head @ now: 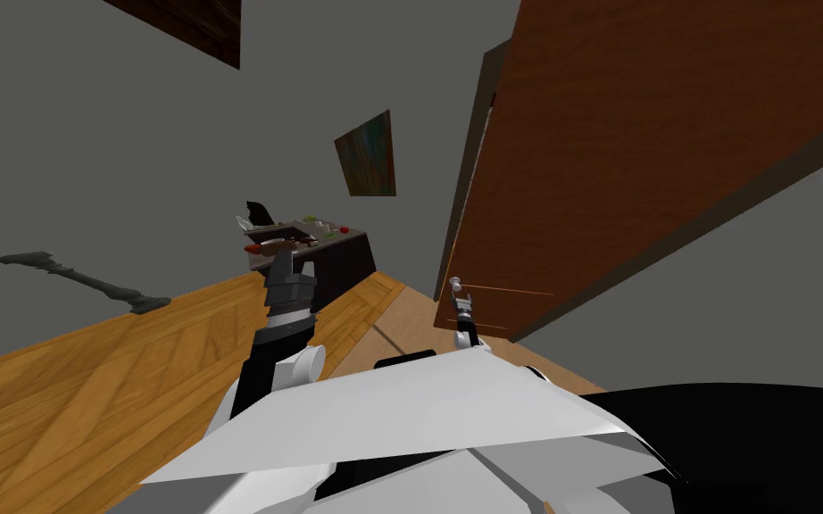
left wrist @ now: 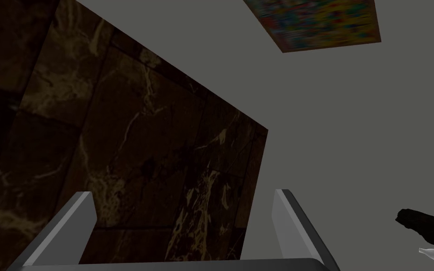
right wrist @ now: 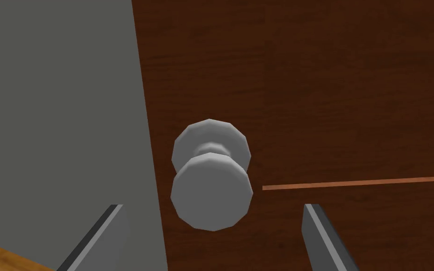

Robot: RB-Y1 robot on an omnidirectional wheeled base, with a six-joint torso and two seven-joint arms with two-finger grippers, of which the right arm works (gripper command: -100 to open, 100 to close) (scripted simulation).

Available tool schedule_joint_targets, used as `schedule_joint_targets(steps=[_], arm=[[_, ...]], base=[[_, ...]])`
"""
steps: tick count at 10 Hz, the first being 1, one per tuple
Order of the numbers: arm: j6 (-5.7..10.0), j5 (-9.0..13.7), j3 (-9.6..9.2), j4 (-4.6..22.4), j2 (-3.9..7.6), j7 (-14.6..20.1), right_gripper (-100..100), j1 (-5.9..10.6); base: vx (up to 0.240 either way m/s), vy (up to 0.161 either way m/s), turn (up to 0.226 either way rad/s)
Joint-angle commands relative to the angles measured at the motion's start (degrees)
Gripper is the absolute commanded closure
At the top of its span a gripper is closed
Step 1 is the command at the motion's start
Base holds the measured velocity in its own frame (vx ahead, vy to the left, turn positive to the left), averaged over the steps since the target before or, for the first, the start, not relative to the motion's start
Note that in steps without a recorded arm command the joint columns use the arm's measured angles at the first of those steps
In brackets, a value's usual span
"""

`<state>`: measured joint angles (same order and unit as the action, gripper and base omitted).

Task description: Pull the door open

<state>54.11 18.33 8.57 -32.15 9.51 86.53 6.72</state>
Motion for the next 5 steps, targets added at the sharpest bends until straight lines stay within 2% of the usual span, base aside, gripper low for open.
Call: schedule_joint_targets(steps=[1,3,5], arm=[[-1.60,-0.2,-0.38,-0.8,0.02,0.0,-100,0.03],[-4.02,-0.6,-1.15,-0.9,0.18,0.4,-100,0.76],[-5.53,-0.8,-1.63,-1.0,0.28,0.6,-100,1.21]], base=[[-0.127,0.001,0.007],[-0.175,0.003,0.017],[-0.145,0.001,0.011]])
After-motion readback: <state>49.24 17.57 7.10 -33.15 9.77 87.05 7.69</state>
